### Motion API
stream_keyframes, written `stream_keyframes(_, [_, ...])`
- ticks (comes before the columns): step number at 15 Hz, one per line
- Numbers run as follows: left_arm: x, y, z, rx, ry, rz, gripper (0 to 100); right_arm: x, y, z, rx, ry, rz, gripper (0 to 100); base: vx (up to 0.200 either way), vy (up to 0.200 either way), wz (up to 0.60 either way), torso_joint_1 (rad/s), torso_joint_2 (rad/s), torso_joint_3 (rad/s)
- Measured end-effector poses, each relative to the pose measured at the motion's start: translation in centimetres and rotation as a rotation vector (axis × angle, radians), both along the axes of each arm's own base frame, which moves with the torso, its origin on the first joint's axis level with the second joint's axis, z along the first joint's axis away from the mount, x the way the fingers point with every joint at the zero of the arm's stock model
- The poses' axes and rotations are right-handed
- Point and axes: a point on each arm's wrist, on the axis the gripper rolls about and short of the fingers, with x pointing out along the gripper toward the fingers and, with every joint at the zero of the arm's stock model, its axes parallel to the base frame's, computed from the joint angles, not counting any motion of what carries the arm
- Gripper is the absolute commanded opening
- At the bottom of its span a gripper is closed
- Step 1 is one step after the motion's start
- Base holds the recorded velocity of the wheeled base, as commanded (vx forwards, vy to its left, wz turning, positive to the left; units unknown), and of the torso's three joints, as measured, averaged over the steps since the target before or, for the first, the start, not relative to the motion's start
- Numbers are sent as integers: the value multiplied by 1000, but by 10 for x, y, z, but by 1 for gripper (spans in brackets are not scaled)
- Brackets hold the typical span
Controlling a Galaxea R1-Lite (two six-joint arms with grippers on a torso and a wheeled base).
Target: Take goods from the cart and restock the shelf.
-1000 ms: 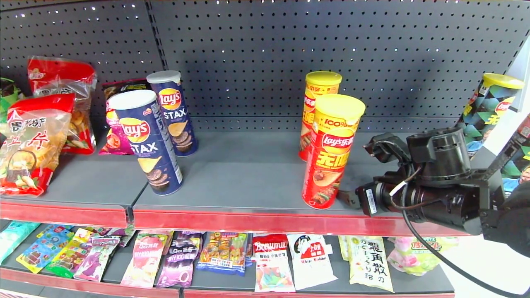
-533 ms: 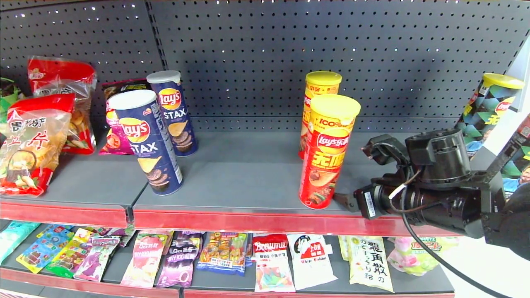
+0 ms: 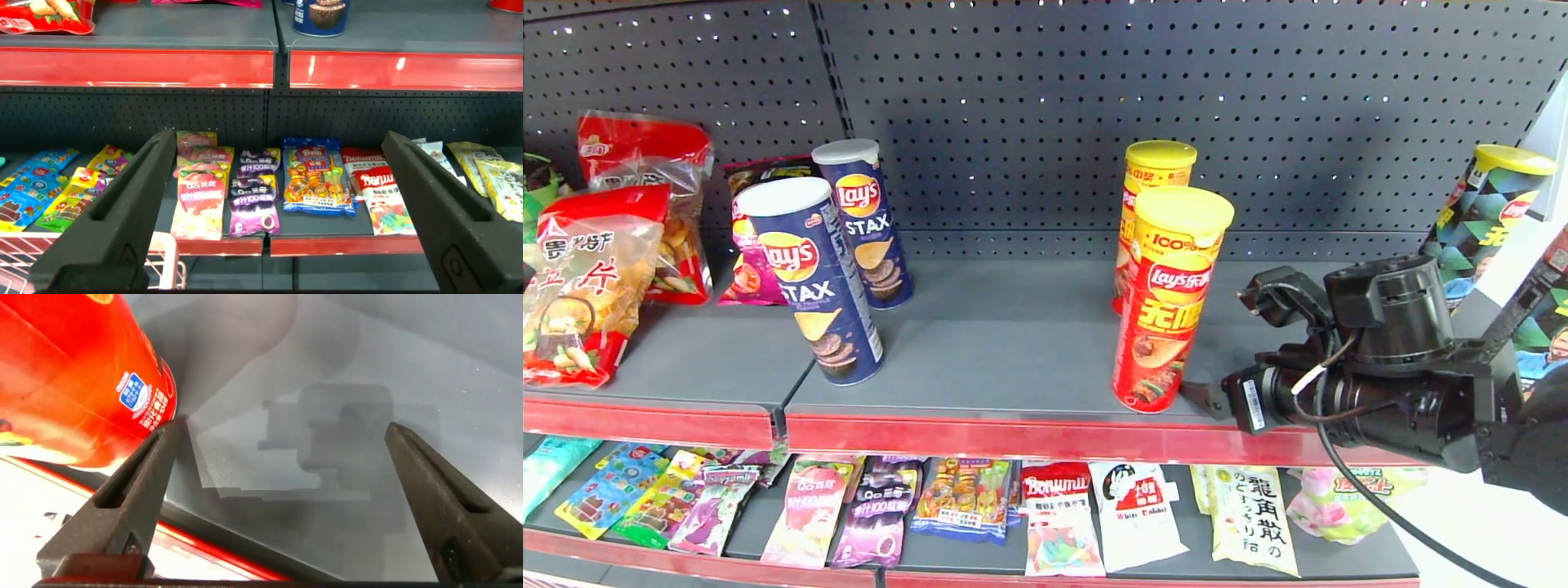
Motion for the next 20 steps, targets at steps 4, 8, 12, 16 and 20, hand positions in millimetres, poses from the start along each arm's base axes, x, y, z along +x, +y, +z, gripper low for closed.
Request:
stream_keyframes(4, [0,0,0,0,0,0,100,-22,-18,8,19,-26,-19,100,0,0,0,0,0,0])
stream_keyframes(8, [0,0,0,0,0,0,100,-76,-58,20,62,-109,-36,100,0,0,0,0,0,0])
stream_keyframes(12, [0,0,0,0,0,0,100,-138,-97,8,94,-195,10,100,0,0,0,0,0,0])
stream_keyframes(16, [0,0,0,0,0,0,100,-187,-121,-23,76,-281,-4,100,0,0,0,0,0,0])
stream_keyframes(20, [0,0,0,0,0,0,100,-210,-129,-36,79,-384,-53,100,0,0,0,0,0,0])
